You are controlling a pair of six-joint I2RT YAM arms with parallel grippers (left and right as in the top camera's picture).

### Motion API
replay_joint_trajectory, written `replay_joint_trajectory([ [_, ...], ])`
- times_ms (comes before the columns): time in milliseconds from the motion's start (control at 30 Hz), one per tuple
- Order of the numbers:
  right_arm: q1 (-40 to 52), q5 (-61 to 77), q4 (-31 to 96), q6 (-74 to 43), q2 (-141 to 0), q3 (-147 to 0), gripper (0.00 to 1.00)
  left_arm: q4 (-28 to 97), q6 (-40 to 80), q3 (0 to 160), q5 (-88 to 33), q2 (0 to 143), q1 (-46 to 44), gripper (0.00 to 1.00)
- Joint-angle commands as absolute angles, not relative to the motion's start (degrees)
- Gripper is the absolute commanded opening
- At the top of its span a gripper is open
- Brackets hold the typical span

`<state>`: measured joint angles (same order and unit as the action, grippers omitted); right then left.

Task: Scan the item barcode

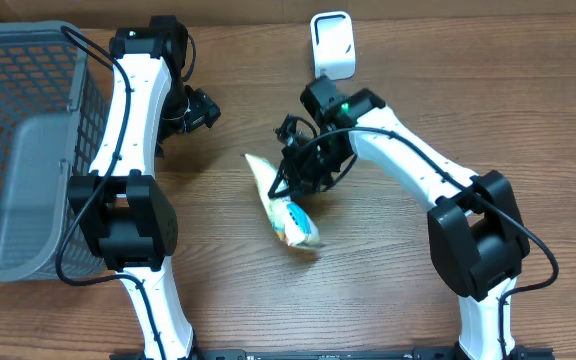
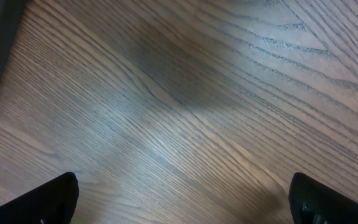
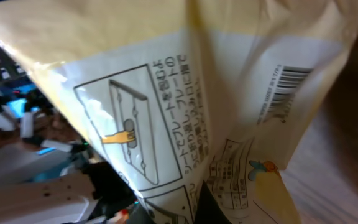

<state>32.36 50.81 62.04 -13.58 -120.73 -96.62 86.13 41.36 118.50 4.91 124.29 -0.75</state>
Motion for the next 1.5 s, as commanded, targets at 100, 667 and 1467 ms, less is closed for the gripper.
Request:
replay_joint_trajectory([
  [100, 32.1, 58.8, 54.5, -18.0, -119.8, -87.3, 0.18, 86.3, 40.3, 119.3, 4.9, 122.7, -1.2, 1.00],
  [667, 17.7, 34.4, 65.8, -9.9, -119.8, -87.5, 0.20, 86.3, 40.3, 119.3, 4.9, 122.7, -1.2, 1.00],
  [1467, 33.6, 48.1, 68.2, -8.1, -119.8, -80.4, 1.00, 86.3, 40.2, 119.3, 4.9, 122.7, -1.1, 1.00],
])
